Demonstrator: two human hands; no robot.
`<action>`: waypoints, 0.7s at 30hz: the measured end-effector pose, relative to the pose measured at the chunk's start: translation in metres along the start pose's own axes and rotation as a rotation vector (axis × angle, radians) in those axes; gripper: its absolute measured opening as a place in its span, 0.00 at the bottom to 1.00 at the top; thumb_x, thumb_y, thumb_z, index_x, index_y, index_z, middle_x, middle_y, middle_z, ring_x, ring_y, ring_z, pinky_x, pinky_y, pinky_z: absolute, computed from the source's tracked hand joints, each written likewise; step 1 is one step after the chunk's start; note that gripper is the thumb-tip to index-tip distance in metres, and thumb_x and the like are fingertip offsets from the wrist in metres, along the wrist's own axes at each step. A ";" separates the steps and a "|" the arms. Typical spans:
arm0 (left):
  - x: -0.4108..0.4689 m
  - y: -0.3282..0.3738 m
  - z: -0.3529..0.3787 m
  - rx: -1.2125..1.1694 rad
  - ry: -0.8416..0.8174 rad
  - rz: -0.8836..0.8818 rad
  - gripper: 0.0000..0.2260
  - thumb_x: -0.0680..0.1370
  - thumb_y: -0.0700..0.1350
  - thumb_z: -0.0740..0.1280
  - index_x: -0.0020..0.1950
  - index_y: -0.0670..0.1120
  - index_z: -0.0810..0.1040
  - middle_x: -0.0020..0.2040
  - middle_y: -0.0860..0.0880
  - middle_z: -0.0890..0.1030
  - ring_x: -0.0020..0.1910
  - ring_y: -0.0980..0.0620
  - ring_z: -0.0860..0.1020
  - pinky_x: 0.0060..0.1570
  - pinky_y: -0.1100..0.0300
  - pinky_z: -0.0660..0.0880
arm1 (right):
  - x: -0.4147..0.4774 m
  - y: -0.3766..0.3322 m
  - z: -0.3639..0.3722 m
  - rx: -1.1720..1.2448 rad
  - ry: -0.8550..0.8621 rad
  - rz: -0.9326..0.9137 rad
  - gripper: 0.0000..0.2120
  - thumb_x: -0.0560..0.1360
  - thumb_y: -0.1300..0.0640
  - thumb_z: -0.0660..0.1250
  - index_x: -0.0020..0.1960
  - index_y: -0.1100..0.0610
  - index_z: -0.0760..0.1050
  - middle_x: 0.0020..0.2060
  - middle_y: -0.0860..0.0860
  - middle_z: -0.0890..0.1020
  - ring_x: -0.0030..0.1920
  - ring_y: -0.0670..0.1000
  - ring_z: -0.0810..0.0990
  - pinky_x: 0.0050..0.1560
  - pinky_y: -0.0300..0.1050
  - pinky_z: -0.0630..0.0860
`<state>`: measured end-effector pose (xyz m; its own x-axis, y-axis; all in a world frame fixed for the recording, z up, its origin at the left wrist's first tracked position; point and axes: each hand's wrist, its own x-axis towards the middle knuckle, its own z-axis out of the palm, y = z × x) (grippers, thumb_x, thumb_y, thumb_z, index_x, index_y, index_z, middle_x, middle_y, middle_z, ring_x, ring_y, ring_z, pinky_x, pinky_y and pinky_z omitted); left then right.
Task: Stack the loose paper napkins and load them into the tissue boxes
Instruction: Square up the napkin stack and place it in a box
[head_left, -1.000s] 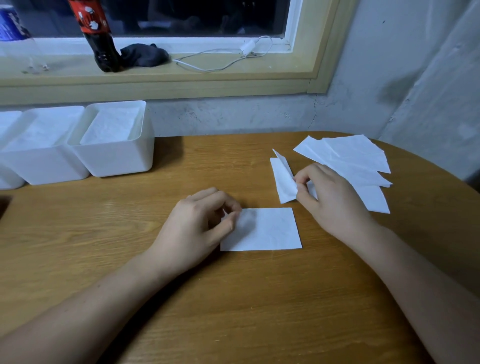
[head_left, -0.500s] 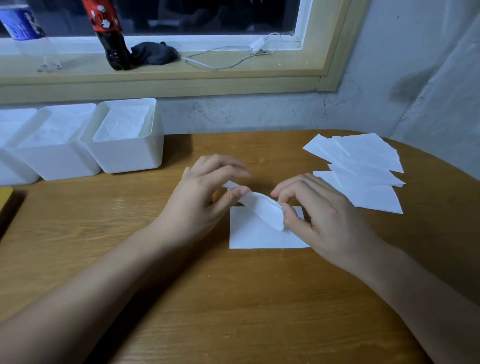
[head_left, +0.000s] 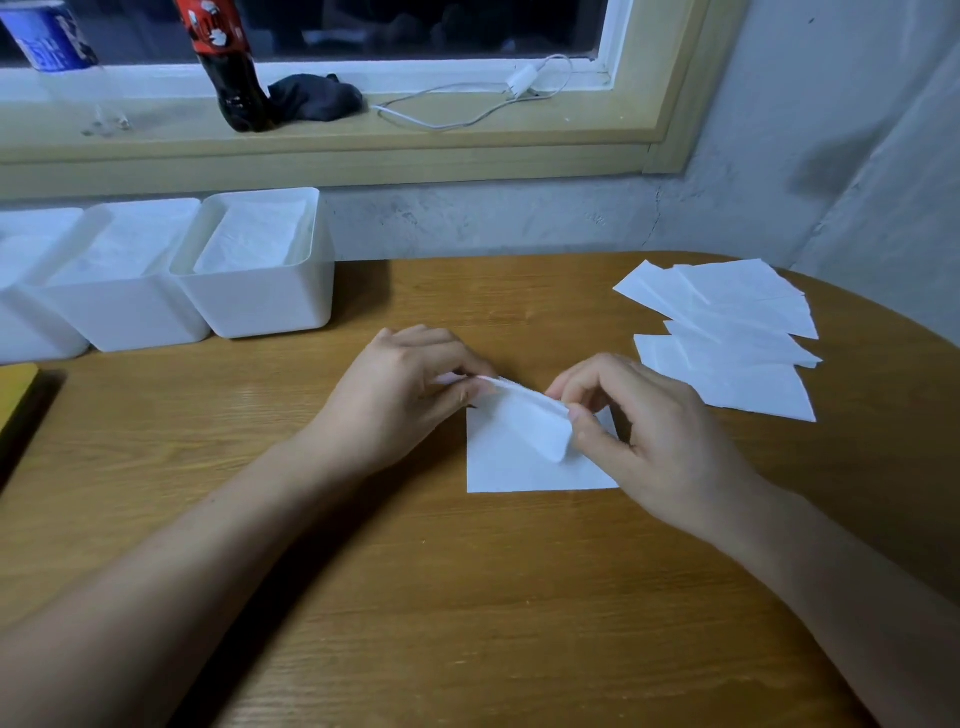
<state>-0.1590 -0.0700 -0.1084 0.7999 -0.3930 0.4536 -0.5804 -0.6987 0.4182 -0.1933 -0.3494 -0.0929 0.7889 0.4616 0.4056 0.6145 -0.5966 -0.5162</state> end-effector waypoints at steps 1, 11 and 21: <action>0.000 0.003 -0.002 -0.078 0.025 -0.044 0.04 0.84 0.52 0.72 0.53 0.55 0.86 0.50 0.60 0.85 0.52 0.56 0.83 0.52 0.47 0.76 | 0.000 0.001 0.000 0.080 0.005 0.062 0.03 0.84 0.59 0.67 0.53 0.51 0.77 0.52 0.42 0.84 0.53 0.48 0.83 0.49 0.40 0.78; 0.003 0.025 -0.017 -0.466 0.066 -0.319 0.05 0.83 0.50 0.73 0.50 0.51 0.87 0.49 0.55 0.89 0.50 0.56 0.85 0.53 0.52 0.79 | 0.000 0.001 -0.007 0.554 -0.031 0.302 0.15 0.78 0.54 0.75 0.64 0.52 0.80 0.54 0.48 0.88 0.56 0.53 0.87 0.61 0.60 0.82; 0.004 0.022 -0.014 -0.761 -0.169 -0.470 0.12 0.76 0.49 0.80 0.57 0.50 0.86 0.53 0.37 0.85 0.49 0.50 0.81 0.57 0.49 0.76 | 0.003 0.015 -0.007 0.601 0.105 0.374 0.13 0.86 0.51 0.67 0.52 0.60 0.82 0.44 0.68 0.80 0.44 0.66 0.79 0.48 0.59 0.75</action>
<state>-0.1709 -0.0789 -0.0866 0.9564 -0.2919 0.0083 -0.0845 -0.2495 0.9647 -0.1818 -0.3617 -0.0948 0.9611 0.2132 0.1755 0.2228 -0.2235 -0.9489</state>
